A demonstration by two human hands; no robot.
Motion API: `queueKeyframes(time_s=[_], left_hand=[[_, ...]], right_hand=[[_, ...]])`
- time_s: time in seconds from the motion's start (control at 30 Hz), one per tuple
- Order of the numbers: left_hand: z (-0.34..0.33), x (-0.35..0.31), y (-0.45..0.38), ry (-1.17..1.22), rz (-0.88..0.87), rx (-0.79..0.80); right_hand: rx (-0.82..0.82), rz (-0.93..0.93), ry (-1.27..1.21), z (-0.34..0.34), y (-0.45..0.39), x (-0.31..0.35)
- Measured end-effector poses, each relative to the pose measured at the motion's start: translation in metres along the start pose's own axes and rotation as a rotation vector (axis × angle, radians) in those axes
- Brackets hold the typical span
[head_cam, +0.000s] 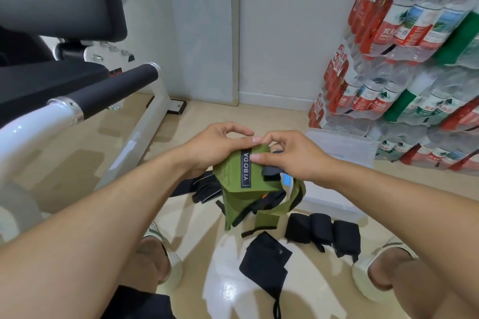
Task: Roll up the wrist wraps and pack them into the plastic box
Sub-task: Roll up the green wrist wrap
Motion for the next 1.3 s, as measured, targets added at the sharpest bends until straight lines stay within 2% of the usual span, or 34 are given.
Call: queueKeyframes(time_s=[0.13, 0.27, 0.43, 0.57, 0.63, 0.73, 0.83, 1.0, 1.3], left_hand=[[0.003, 0.002, 0.004, -0.108, 0.075, 0.143], [0.011, 0.015, 0.001, -0.203, 0.080, 0.053], [0.006, 0.014, -0.005, -0.040, 0.098, -0.108], [-0.009, 0.005, -0.004, 0.162, 0.236, -0.032], [-0.013, 0.001, -0.008, 0.301, 0.178, -0.052], [-0.011, -0.002, -0.016, 0.514, -0.016, -0.229], [-0.003, -0.002, -0.017, 0.516, -0.136, -0.341], [-0.003, -0.007, -0.013, 0.455, -0.212, -0.323], [-0.006, -0.008, -0.008, 0.337, -0.250, -0.257]], right_hand=[[-0.144, 0.014, -0.248, 0.014, 0.000, 0.000], [-0.330, -0.043, -0.309, 0.032, 0.003, -0.001], [-0.300, -0.061, -0.321, 0.029, 0.004, 0.000], [-0.274, 0.004, -0.388, 0.020, -0.001, 0.003], [-0.268, 0.018, -0.364, 0.018, -0.004, 0.001], [-0.224, 0.019, -0.318, 0.018, -0.001, 0.001], [-0.125, -0.007, -0.170, 0.015, 0.002, -0.003], [-0.094, -0.003, -0.165, 0.010, 0.002, -0.004], [-0.171, 0.050, -0.105, 0.012, 0.003, 0.002]])
Point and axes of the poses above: each hand's wrist, its own y-axis away from the middle knuckle, its own z-axis out of the back of the hand, x = y × z, the point moved 1 cm from there along -y, towards the middle knuckle, and after that the axes turned 14 degrees about x, right-handed, at the moved point
